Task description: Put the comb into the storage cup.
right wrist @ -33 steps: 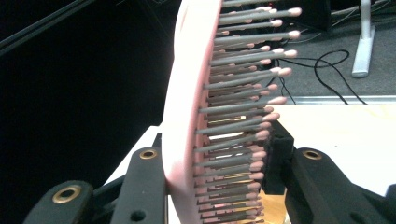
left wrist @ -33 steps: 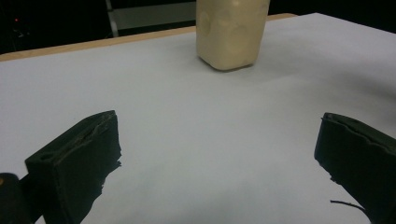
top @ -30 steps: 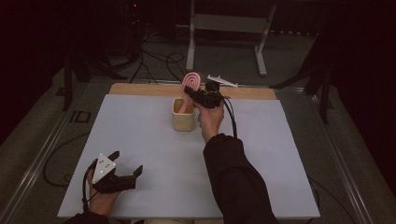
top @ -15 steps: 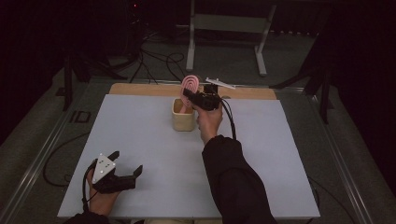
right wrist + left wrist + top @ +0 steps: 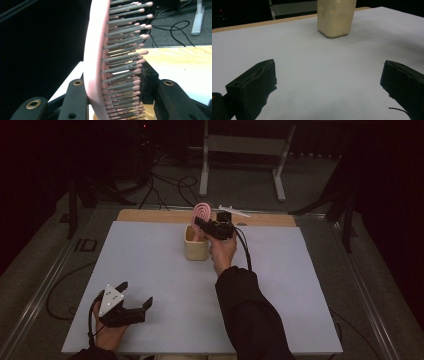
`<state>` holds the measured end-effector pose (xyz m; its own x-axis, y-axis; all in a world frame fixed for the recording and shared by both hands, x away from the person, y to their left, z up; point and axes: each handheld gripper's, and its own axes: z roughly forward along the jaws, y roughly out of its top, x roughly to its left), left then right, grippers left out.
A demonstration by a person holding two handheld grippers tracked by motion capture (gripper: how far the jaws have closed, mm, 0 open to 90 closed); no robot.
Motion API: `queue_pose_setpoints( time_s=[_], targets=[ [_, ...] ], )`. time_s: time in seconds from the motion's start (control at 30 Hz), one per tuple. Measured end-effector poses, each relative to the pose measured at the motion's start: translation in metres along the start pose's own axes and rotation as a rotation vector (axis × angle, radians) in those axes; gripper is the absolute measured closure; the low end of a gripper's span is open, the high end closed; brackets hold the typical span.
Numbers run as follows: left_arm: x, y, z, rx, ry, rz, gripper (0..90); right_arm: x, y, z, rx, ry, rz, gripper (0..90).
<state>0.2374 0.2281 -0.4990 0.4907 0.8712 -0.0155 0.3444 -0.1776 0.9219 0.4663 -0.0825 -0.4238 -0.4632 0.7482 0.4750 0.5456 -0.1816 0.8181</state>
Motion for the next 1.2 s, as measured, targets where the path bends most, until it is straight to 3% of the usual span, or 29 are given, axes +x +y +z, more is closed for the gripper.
queue_pose_setpoints(
  time_s=[0.57, 1.2],
  targets=[
    [0.000, 0.000, 0.000, 0.001, -0.001, 0.002, 0.9, -0.009, 0.000, 0.001, 0.015, 0.003, 0.020, 58.8],
    [-0.001, 0.000, 0.001, 0.003, 0.000, -0.001, 0.9, -0.014, 0.002, -0.001, 0.014, -0.034, -0.018, 51.8]
  ],
)
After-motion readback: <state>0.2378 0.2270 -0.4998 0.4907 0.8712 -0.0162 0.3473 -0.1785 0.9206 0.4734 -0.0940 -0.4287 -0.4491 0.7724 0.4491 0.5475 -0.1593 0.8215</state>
